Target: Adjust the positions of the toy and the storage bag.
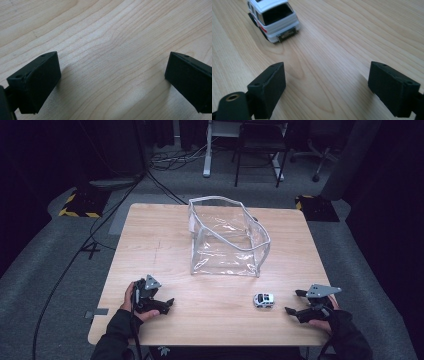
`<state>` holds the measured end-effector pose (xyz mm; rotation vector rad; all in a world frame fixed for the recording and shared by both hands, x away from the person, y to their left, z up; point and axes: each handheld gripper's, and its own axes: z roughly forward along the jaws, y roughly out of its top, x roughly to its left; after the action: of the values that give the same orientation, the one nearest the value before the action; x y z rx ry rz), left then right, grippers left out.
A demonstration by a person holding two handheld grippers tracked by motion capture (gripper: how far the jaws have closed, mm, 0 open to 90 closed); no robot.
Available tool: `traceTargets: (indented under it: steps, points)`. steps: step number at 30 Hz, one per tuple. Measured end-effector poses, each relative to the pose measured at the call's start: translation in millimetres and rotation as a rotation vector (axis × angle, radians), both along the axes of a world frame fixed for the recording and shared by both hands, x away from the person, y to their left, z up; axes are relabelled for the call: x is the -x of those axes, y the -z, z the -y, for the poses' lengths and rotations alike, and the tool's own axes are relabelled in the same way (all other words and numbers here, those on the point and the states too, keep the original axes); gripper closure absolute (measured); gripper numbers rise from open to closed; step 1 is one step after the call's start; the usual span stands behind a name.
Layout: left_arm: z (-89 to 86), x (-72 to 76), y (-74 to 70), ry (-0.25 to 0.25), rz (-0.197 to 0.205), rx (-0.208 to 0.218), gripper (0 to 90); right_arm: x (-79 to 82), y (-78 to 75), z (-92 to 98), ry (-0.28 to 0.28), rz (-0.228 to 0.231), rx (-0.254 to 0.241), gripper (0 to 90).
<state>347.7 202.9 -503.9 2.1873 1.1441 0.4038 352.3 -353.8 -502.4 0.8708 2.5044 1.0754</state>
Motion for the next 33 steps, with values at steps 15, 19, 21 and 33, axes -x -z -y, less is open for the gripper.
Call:
traceTargets:
  steps: [15,19,21,33]
  points:
    - [0.0,0.1,0.0,-0.001,0.000,0.000,0.6,-6.1,0.6,-44.7,-0.153,-0.007,-0.005,14.1]
    - [0.0,0.0,0.0,0.000,0.000,0.000,0.5,-7.7,0.4,-52.0,-0.185,-0.004,0.006,14.1]
    - [0.0,0.1,0.0,-0.001,0.000,0.000,0.6,-8.4,0.4,-56.0,-0.191,-0.009,-0.001,14.1]
    - [0.0,0.0,0.0,-0.001,0.000,0.000,0.5,-14.0,0.6,-73.7,-0.209,-0.013,-0.013,16.5]
